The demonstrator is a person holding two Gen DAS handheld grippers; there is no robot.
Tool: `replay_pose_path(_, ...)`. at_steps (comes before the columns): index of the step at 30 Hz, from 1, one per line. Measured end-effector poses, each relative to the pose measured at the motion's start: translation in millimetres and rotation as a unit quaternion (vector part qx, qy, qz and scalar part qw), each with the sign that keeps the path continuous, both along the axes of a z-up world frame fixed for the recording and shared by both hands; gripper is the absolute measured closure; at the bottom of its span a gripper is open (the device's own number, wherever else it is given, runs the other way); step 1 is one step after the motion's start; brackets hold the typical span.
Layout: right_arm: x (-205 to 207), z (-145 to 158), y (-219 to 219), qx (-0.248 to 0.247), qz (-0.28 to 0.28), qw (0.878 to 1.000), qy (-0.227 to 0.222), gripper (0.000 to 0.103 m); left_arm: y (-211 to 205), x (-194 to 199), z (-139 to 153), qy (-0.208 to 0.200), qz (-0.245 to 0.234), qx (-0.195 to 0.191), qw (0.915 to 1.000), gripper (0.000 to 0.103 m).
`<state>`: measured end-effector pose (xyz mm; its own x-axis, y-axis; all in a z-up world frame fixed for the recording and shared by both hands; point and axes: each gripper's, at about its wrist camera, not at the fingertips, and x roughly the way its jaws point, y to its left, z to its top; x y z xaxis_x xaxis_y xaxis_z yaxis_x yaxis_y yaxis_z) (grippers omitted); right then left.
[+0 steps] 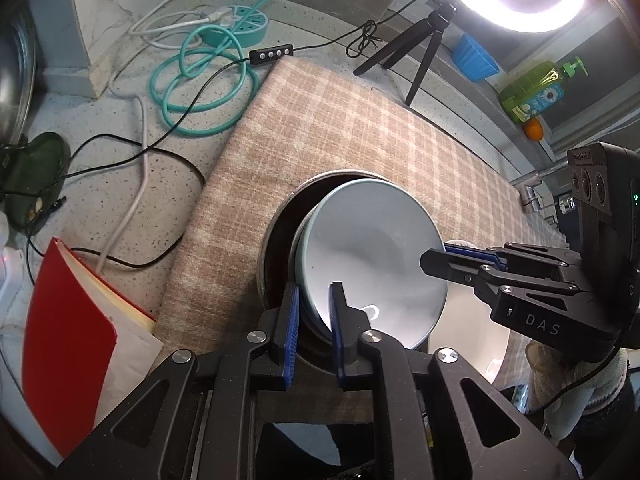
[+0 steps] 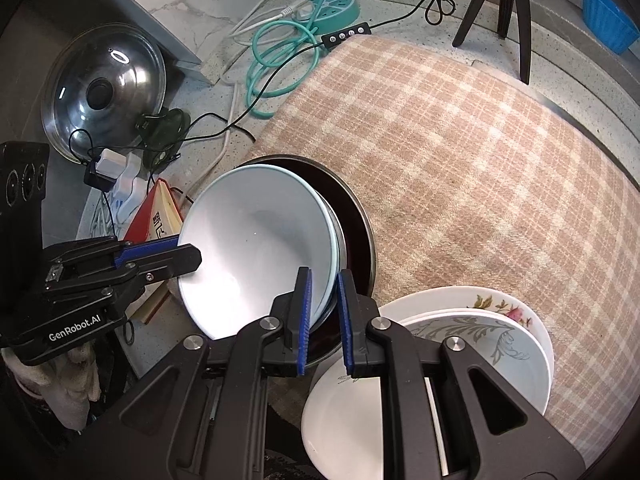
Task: Organize plates and bowls
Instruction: 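Lower the pale blue bowl into the red-outside bowl and open both tools, then close both tools on the rim of the large steel bowl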
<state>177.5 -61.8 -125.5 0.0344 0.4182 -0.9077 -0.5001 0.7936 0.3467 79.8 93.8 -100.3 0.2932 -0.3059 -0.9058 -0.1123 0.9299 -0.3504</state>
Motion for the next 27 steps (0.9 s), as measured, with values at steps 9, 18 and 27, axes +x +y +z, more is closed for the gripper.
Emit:
replay_pose_path(9,-8.7,36.6,-3.7,0.017,-0.002,0.996,-0.086,0.033,1.4,-4.3,21.9,-0.046,0.004,0.045,0.9979,0.045)
replay_pose_path(18,-10.9,51.5,-18.3,0.037,-0.026,0.993,-0.110,0.020,12.1,-7.4,28.9,-0.066,0.028,0.044,0.9965,0.038)
replay_pose_path(27,1.9,30.1,-56.3,0.080,-0.093,0.991,-0.058,0.020,37.7,-20.7,11.7,-0.064,0.082,0.007,0.9946,0.039)
